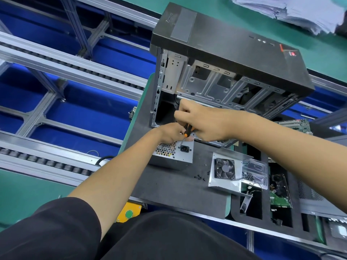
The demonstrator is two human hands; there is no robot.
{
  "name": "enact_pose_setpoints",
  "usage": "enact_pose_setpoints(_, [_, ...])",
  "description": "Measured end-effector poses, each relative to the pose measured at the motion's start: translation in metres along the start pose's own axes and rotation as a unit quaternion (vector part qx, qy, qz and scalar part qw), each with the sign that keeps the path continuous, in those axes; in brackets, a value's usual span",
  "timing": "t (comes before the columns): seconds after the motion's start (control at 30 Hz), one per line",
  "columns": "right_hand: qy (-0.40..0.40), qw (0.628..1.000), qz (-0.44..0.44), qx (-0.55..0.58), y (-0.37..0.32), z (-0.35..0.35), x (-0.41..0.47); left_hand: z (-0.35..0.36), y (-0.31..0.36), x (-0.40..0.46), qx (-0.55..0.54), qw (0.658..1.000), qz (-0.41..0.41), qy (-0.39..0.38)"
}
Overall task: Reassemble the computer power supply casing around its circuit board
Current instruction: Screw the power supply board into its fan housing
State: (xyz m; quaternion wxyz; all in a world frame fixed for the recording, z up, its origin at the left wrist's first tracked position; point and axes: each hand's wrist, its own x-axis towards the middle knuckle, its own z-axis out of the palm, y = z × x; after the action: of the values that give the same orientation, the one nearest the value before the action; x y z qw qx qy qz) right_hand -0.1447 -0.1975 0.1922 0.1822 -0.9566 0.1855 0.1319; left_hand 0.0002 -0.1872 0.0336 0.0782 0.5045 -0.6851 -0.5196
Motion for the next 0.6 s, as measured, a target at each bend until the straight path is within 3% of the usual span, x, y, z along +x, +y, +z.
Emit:
enact_pose_setpoints(0.13, [-0.019,0.991,-0.058,-0.12,-0.004,-0.003,0.004,0.0,0.003,-0.01,-0.024,0.999,0.025,0.026])
enact_pose_setpoints(0.23, [0.006,0.979,-0.02,-0.202,-0.003,0.003,0.008,0.0,0.001,-0.007,-0.021,0.999,0.035,0.015])
enact_pose_setpoints(0.33, [0.019,0.988,-0.017,-0.154,-0.008,0.002,0.011,0.0,-0.007,0.0,0.01,1.0,0.0,0.023])
enact_pose_setpoints(0.43, [-0.027,0.994,-0.05,-0.09,-0.012,-0.005,0.011,0.002,-0.014,0.0,0.02,0.998,-0.026,0.06])
enact_pose_setpoints(0.53, [-0.002,0.985,-0.057,-0.162,-0.01,-0.002,0.009,0.001,-0.011,0.0,0.028,0.998,0.0,0.063])
enact_pose_setpoints(0.6, [0.027,0.972,-0.023,-0.232,-0.005,0.0,0.007,0.002,-0.005,-0.001,-0.006,1.0,0.006,0.026])
